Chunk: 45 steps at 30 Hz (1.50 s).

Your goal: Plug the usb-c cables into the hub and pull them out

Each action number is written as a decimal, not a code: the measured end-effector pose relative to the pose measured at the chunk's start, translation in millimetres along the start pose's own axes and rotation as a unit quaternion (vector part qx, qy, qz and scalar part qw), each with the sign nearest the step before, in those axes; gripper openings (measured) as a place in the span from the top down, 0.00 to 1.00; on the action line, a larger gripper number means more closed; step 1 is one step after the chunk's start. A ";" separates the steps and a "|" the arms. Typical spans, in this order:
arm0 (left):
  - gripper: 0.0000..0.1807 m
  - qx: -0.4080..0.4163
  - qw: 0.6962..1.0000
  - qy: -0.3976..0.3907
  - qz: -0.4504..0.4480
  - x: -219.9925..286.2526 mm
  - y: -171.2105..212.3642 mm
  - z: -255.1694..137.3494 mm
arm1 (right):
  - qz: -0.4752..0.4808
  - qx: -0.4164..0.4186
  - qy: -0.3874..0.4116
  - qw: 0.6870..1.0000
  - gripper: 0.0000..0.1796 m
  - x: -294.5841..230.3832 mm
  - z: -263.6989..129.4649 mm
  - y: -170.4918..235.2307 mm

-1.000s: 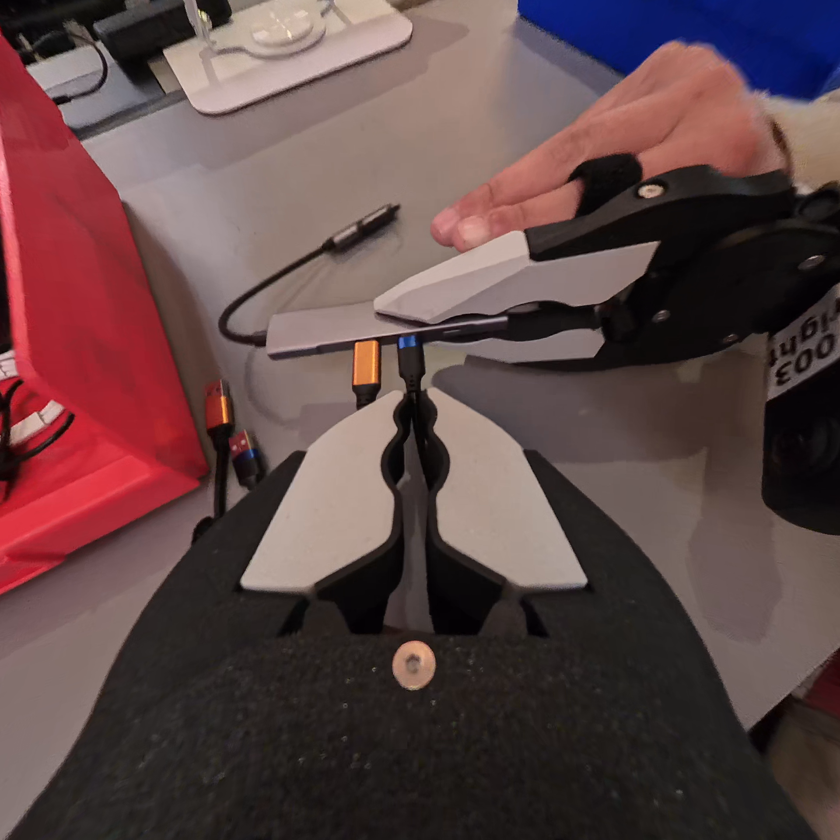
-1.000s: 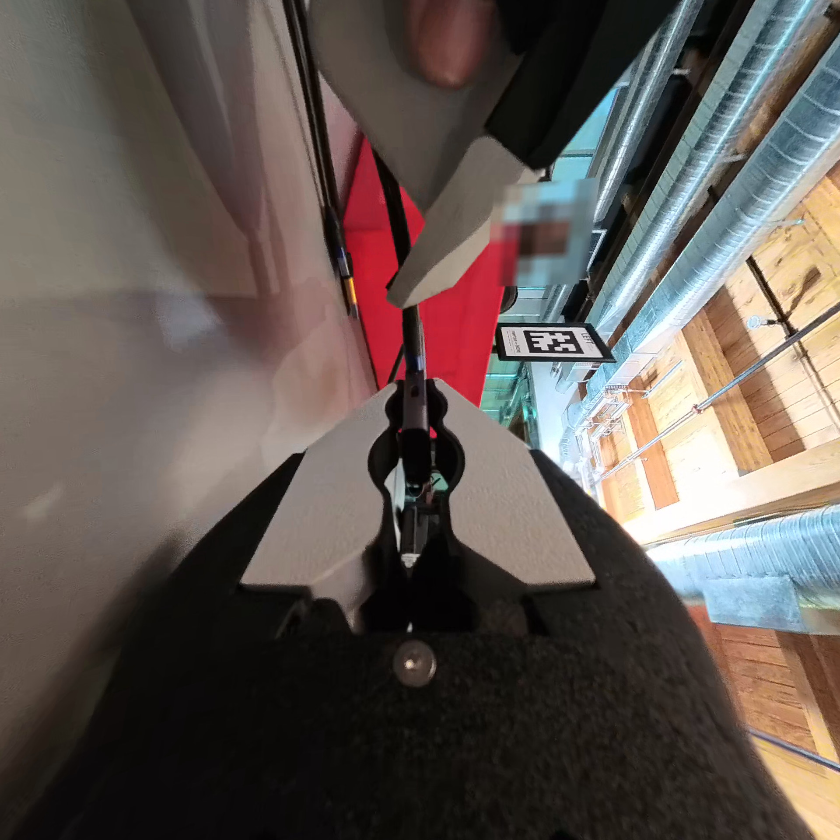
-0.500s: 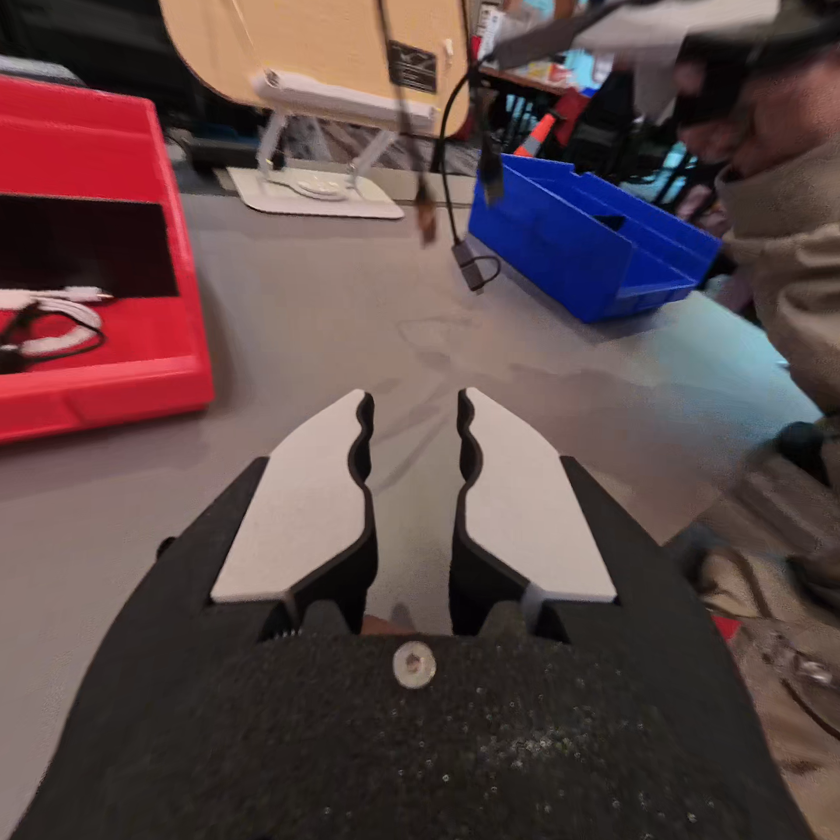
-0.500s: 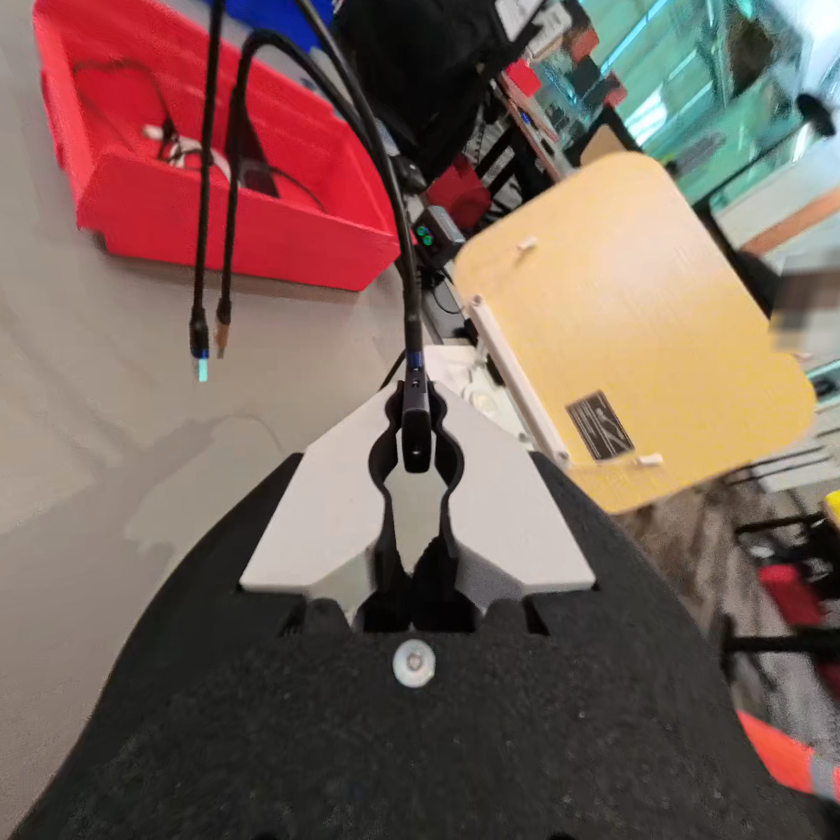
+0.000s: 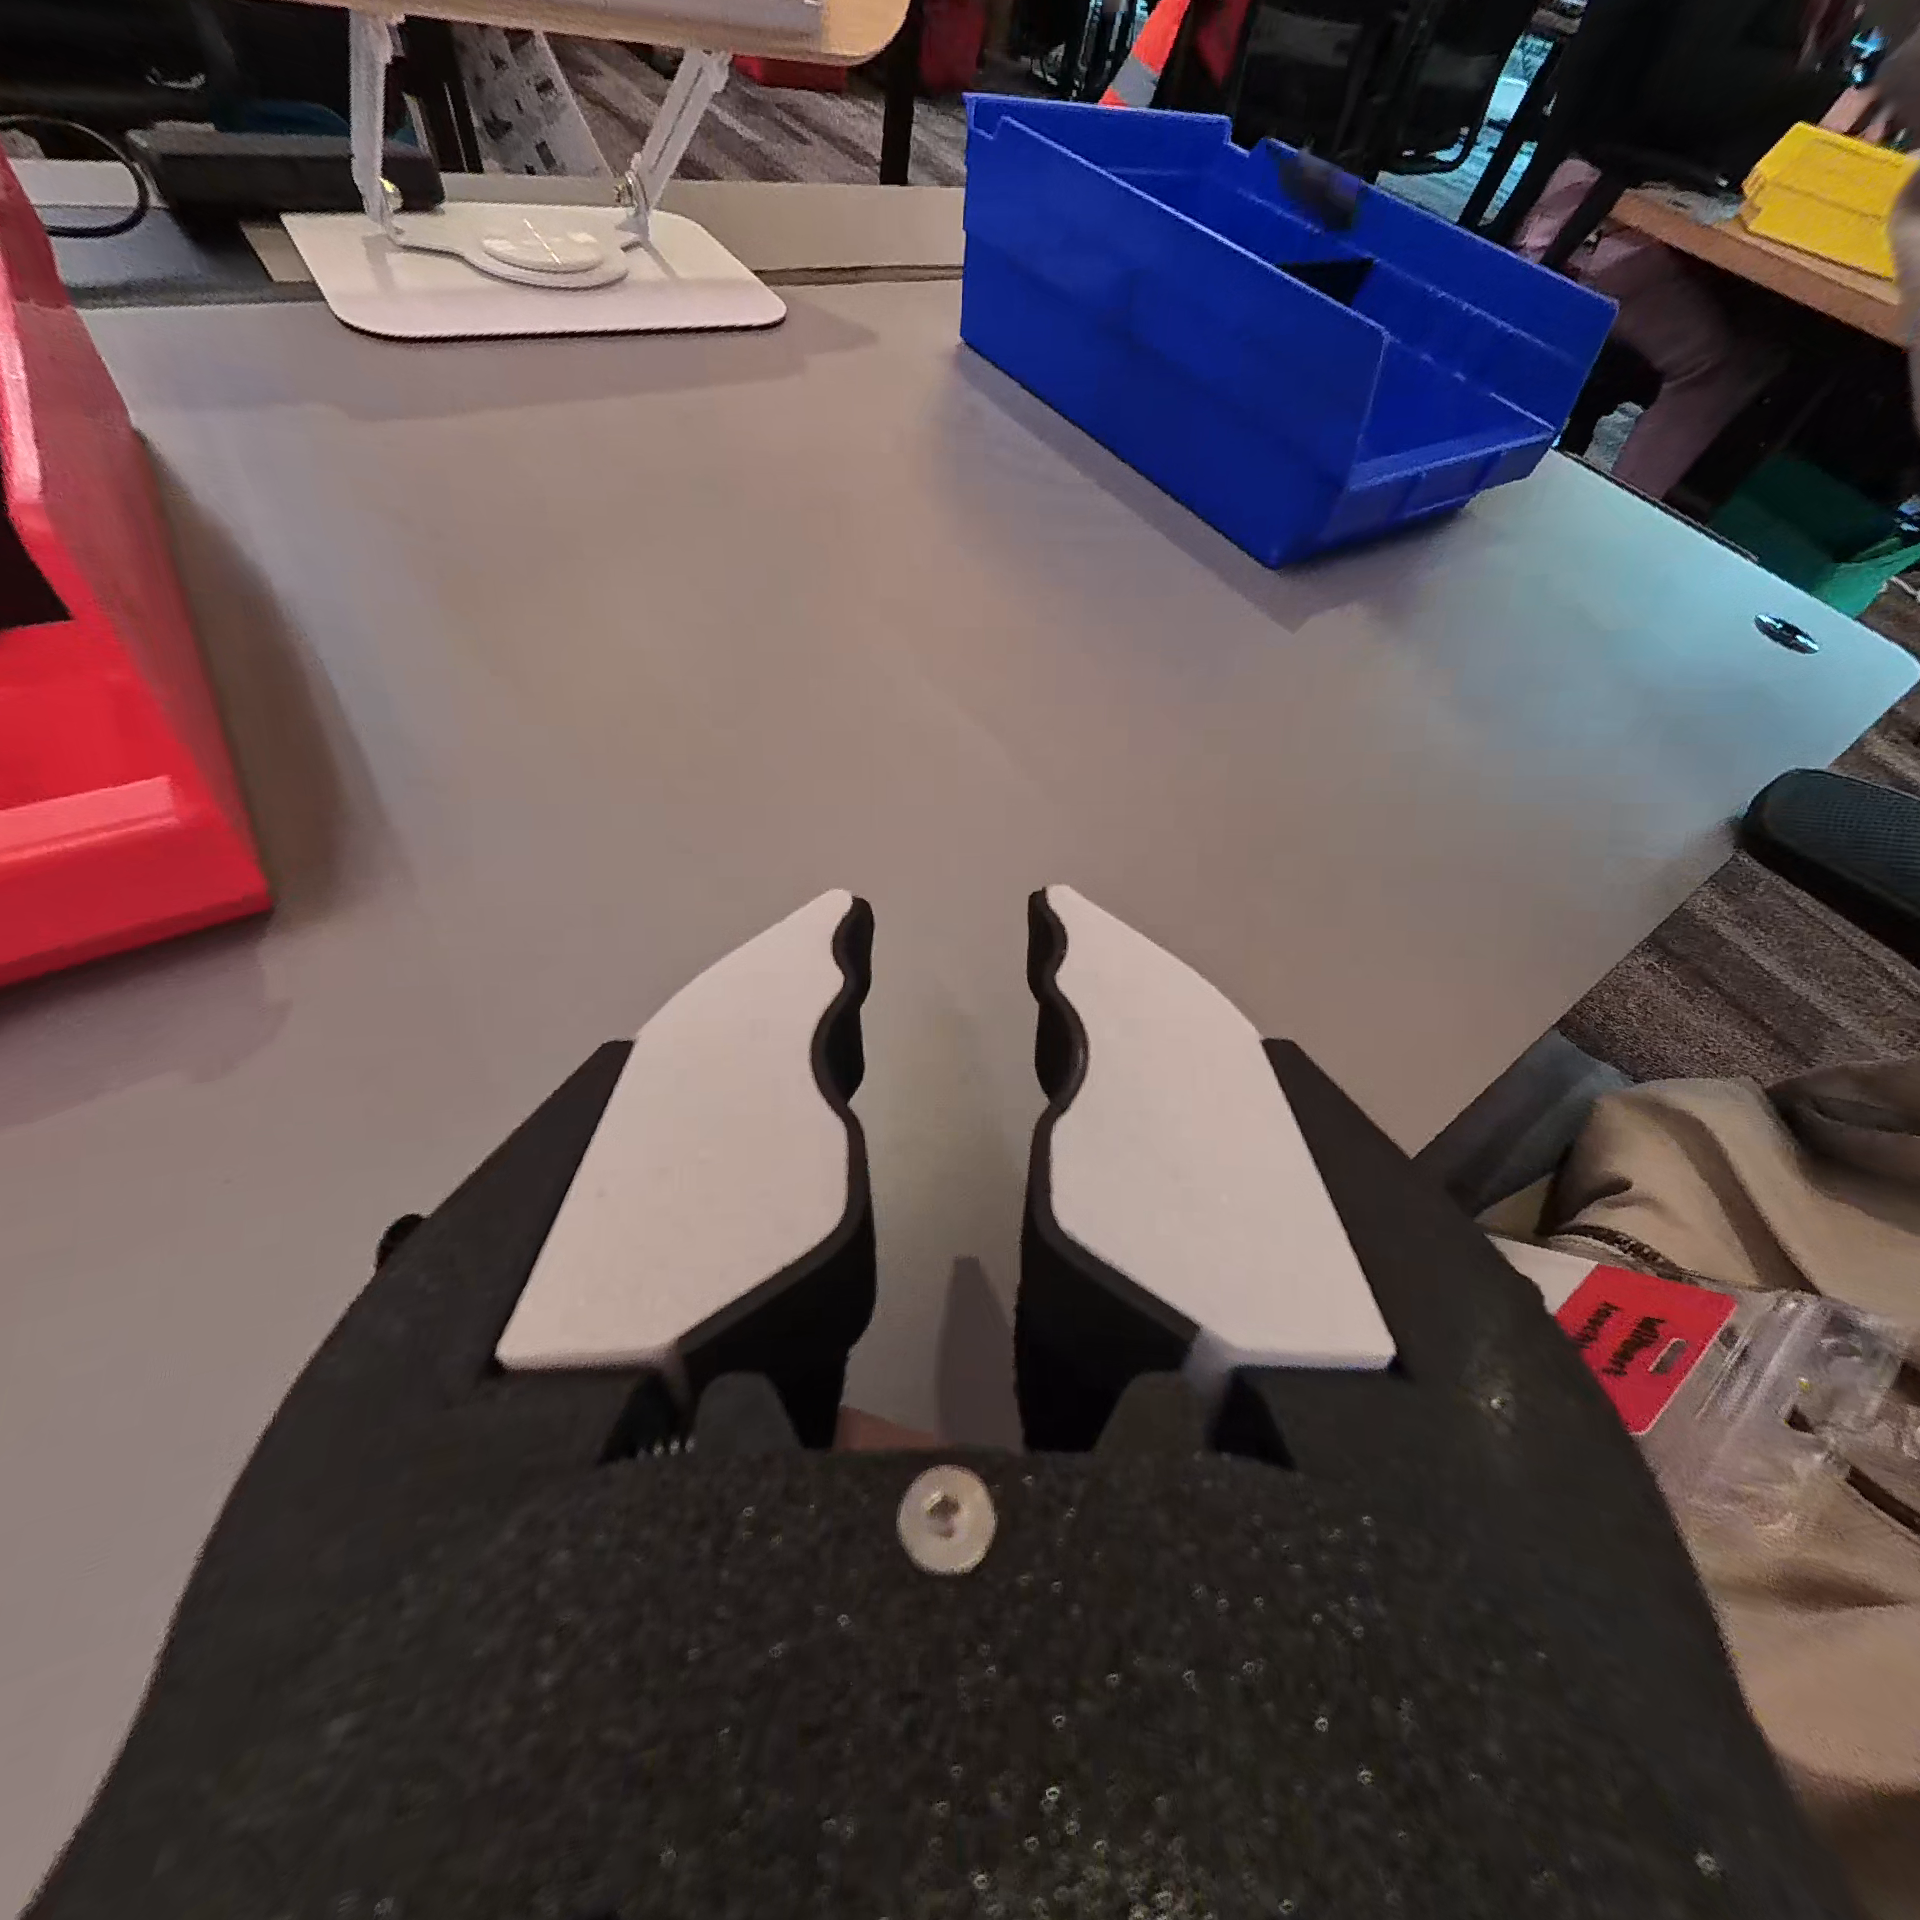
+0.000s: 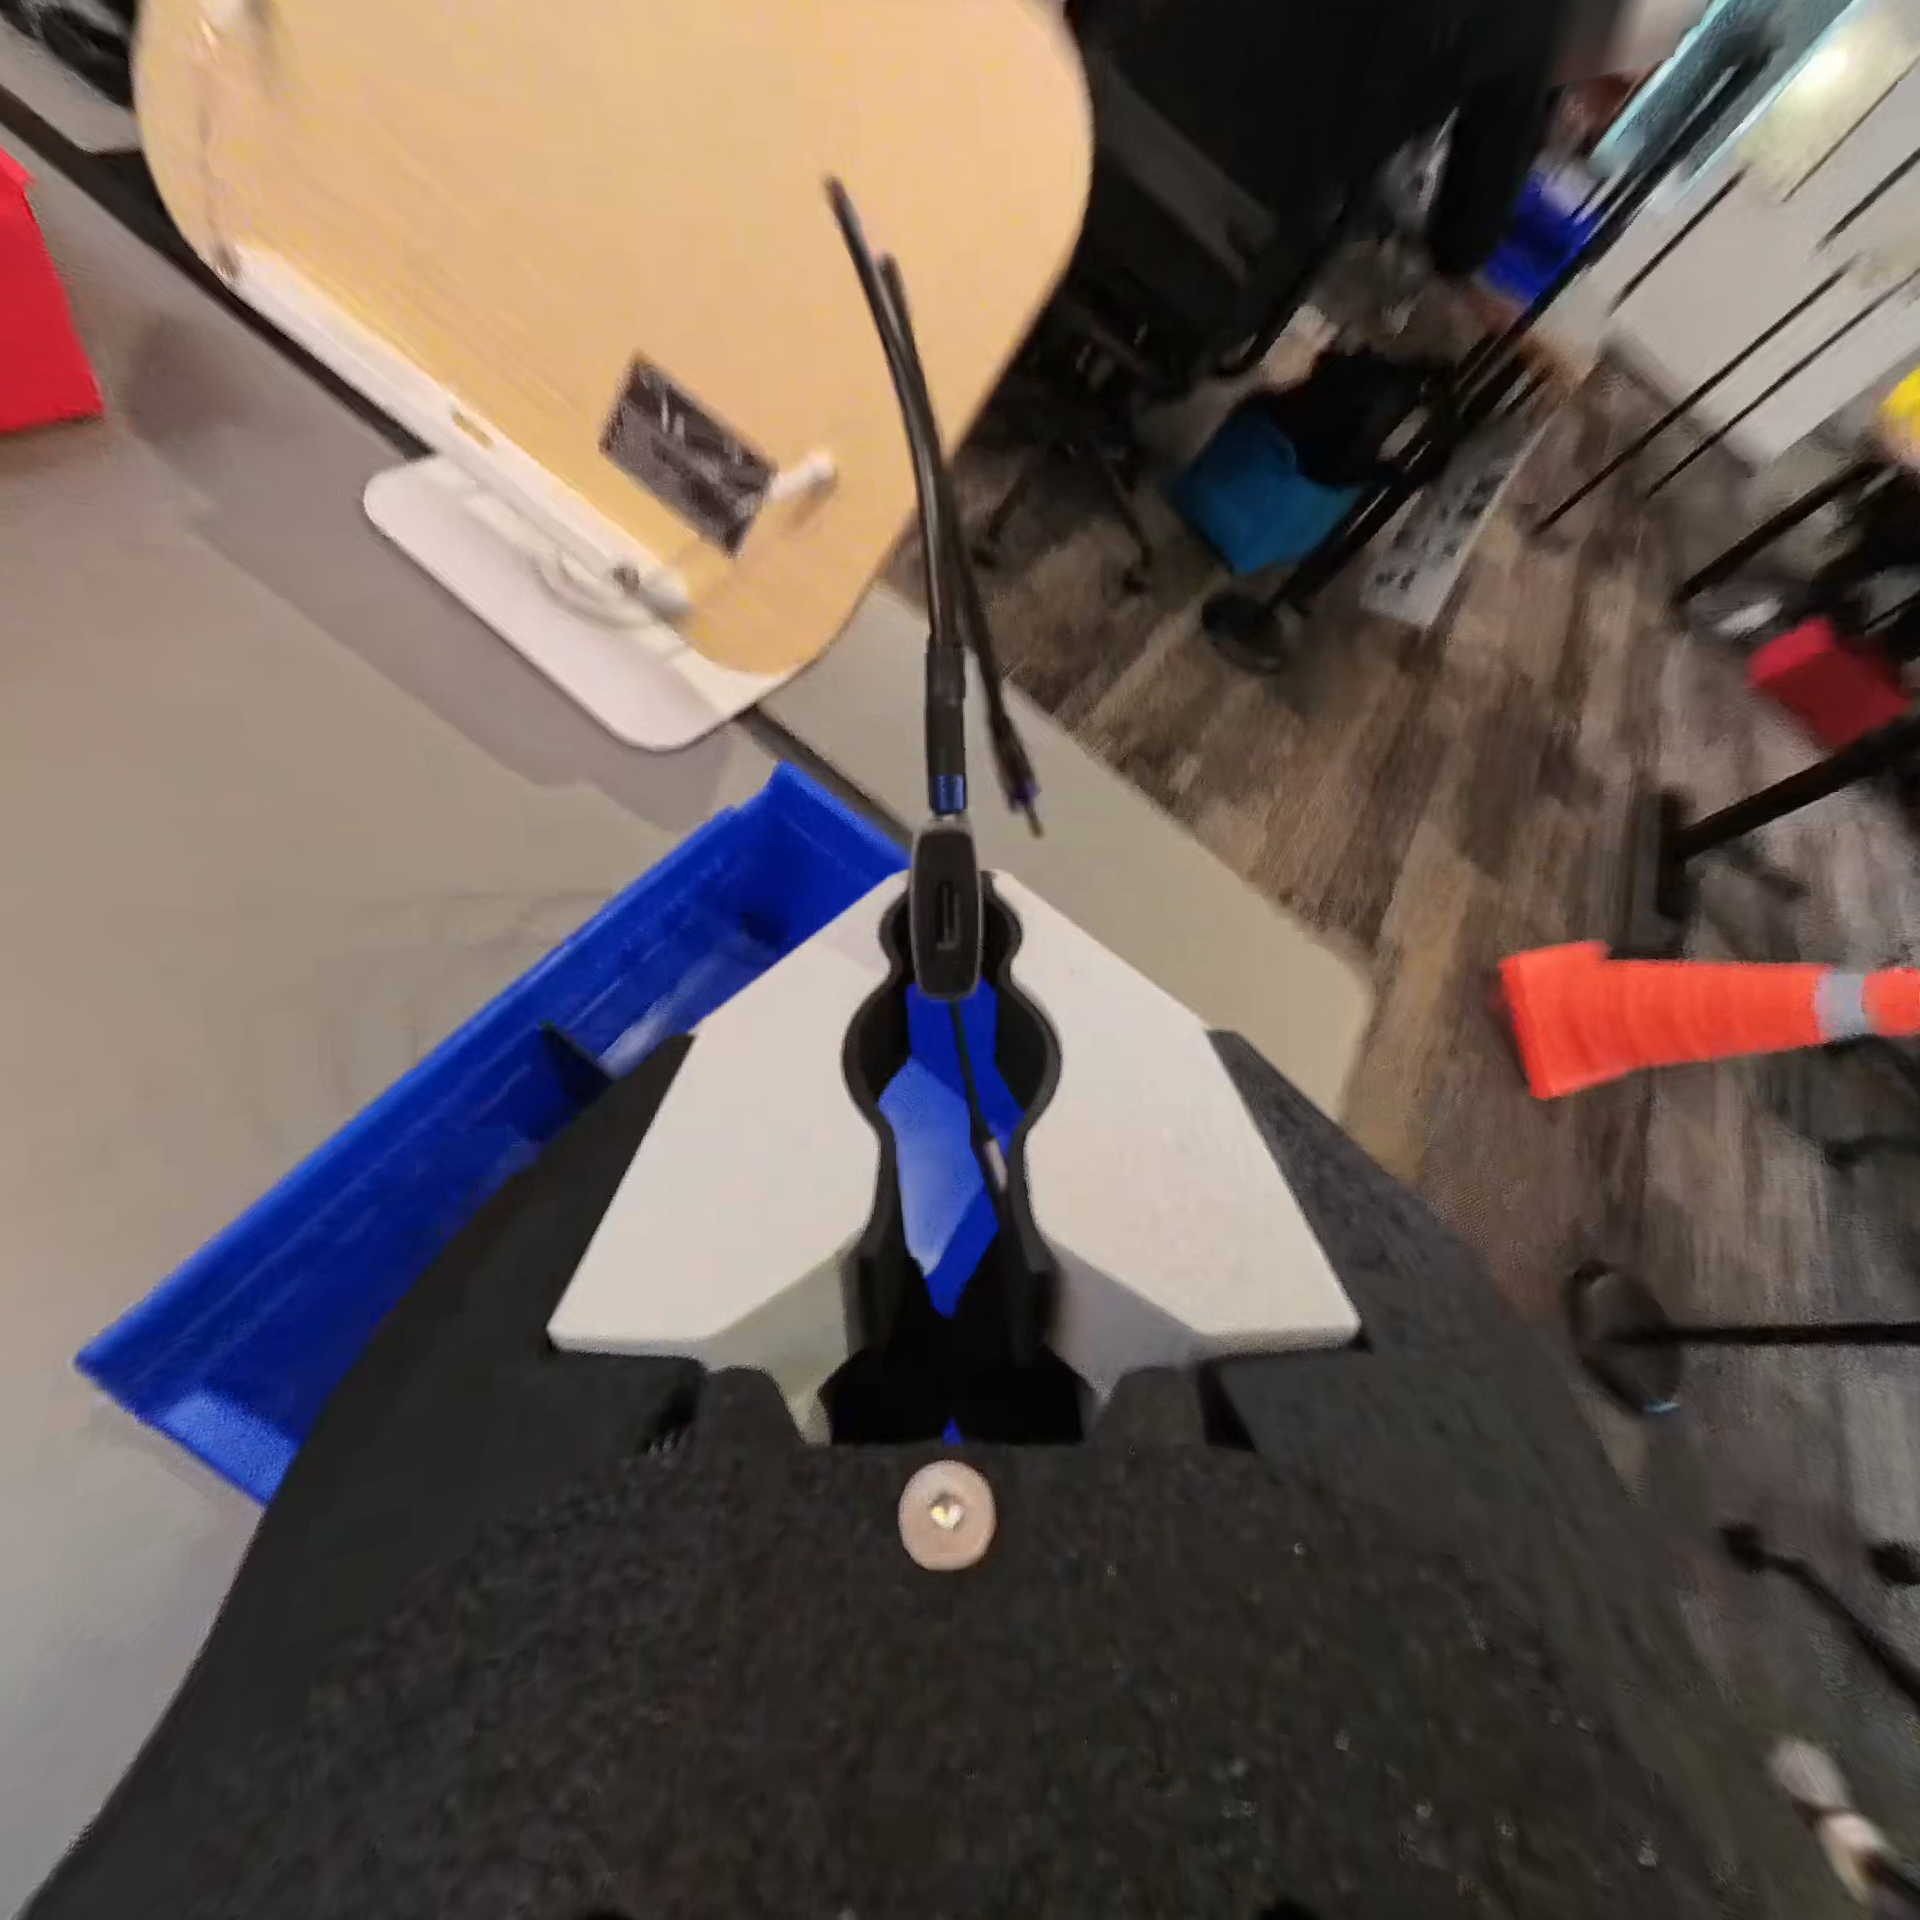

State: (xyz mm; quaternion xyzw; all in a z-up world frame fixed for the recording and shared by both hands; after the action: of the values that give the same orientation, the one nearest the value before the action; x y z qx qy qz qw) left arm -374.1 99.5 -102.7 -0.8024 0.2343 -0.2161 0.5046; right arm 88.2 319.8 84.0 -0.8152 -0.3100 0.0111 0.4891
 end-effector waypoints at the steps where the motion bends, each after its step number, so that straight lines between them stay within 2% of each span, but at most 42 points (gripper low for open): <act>1: 0.84 -0.001 1.000 -0.001 0.000 -0.4 0.1 0.1 | 0.032 -0.022 -0.030 0.999 0.95 0.7 14.1 17.6; 3: 0.85 -0.005 1.000 -0.005 0.000 -1.6 1.5 0.7 | 0.123 -0.063 -0.101 0.985 0.95 -3.5 35.6 50.4; 5: 0.85 -0.009 1.000 -0.009 0.001 -2.9 3.1 0.9 | 0.193 -0.068 -0.155 0.967 0.95 -8.6 48.2 70.3; 9: 0.85 -0.010 1.000 -0.013 0.001 -4.7 4.1 1.5 | 0.229 -0.132 -0.151 0.952 0.95 -1.9 65.2 107.9; 13: 0.85 -0.011 1.000 -0.018 0.003 -6.3 4.7 0.6 | 0.236 -0.133 -0.158 0.950 0.95 11.4 50.8 120.1; 14: 0.85 -0.010 1.000 -0.020 0.003 -7.1 4.7 0.3 | 0.208 -0.120 -0.176 0.955 0.95 10.8 44.1 118.9; 16: 0.85 -0.008 1.000 -0.023 0.003 -8.5 4.5 0.2 | 0.113 -0.043 -0.199 0.972 0.95 6.2 27.0 105.5; 17: 0.85 -0.009 1.000 -0.023 0.003 -8.7 4.6 0.3 | 0.087 0.002 -0.178 0.980 0.95 10.1 17.9 99.2; 19: 0.85 -0.014 1.000 -0.020 0.001 -8.7 6.0 1.6 | 0.095 0.060 -0.149 0.983 0.95 20.8 4.0 94.0; 21: 0.85 -0.018 1.000 -0.018 0.003 -7.7 6.8 2.9 | 0.096 0.108 -0.156 0.977 0.95 21.0 -4.1 95.2; 24: 0.85 -0.017 1.000 -0.019 0.011 -5.7 6.6 3.4 | 0.102 0.126 -0.163 0.973 0.95 21.2 -8.3 105.9; 29: 0.85 -0.019 0.999 -0.026 0.022 -6.1 7.7 4.0 | 0.098 0.270 -0.109 0.952 0.95 34.5 -31.2 96.9; 34: 0.85 -0.020 0.999 -0.028 0.022 -6.7 8.0 4.2 | 0.149 0.344 -0.111 0.921 0.95 39.8 -33.3 98.7; 38: 0.85 -0.020 0.999 -0.030 0.023 -7.6 8.1 4.6 | 0.184 0.338 -0.096 0.918 0.95 49.1 -23.0 97.0; 41: 0.85 -0.020 0.999 -0.032 0.023 -8.3 8.0 4.7 | 0.179 0.348 -0.101 0.915 0.96 55.0 -24.4 76.5; 45: 0.85 -0.019 0.999 -0.034 0.024 -9.1 7.9 4.4 | 0.183 0.396 -0.117 0.892 0.96 67.4 -37.6 37.0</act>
State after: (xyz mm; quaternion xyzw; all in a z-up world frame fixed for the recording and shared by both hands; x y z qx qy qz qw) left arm -380.0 105.0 -112.7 -0.8130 0.2403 -0.1722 0.5017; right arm 173.1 312.7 93.1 -0.5892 -0.1807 0.3177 0.7206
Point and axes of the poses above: each gripper's, where its closed fingertips meet, z out along the fingers, y out of its underside, x = y × z across the jaws, the point moved 4 cm from there along -z, back along the fingers, and after that the axes turned 9 degrees about -y, right-handed, at the moved point
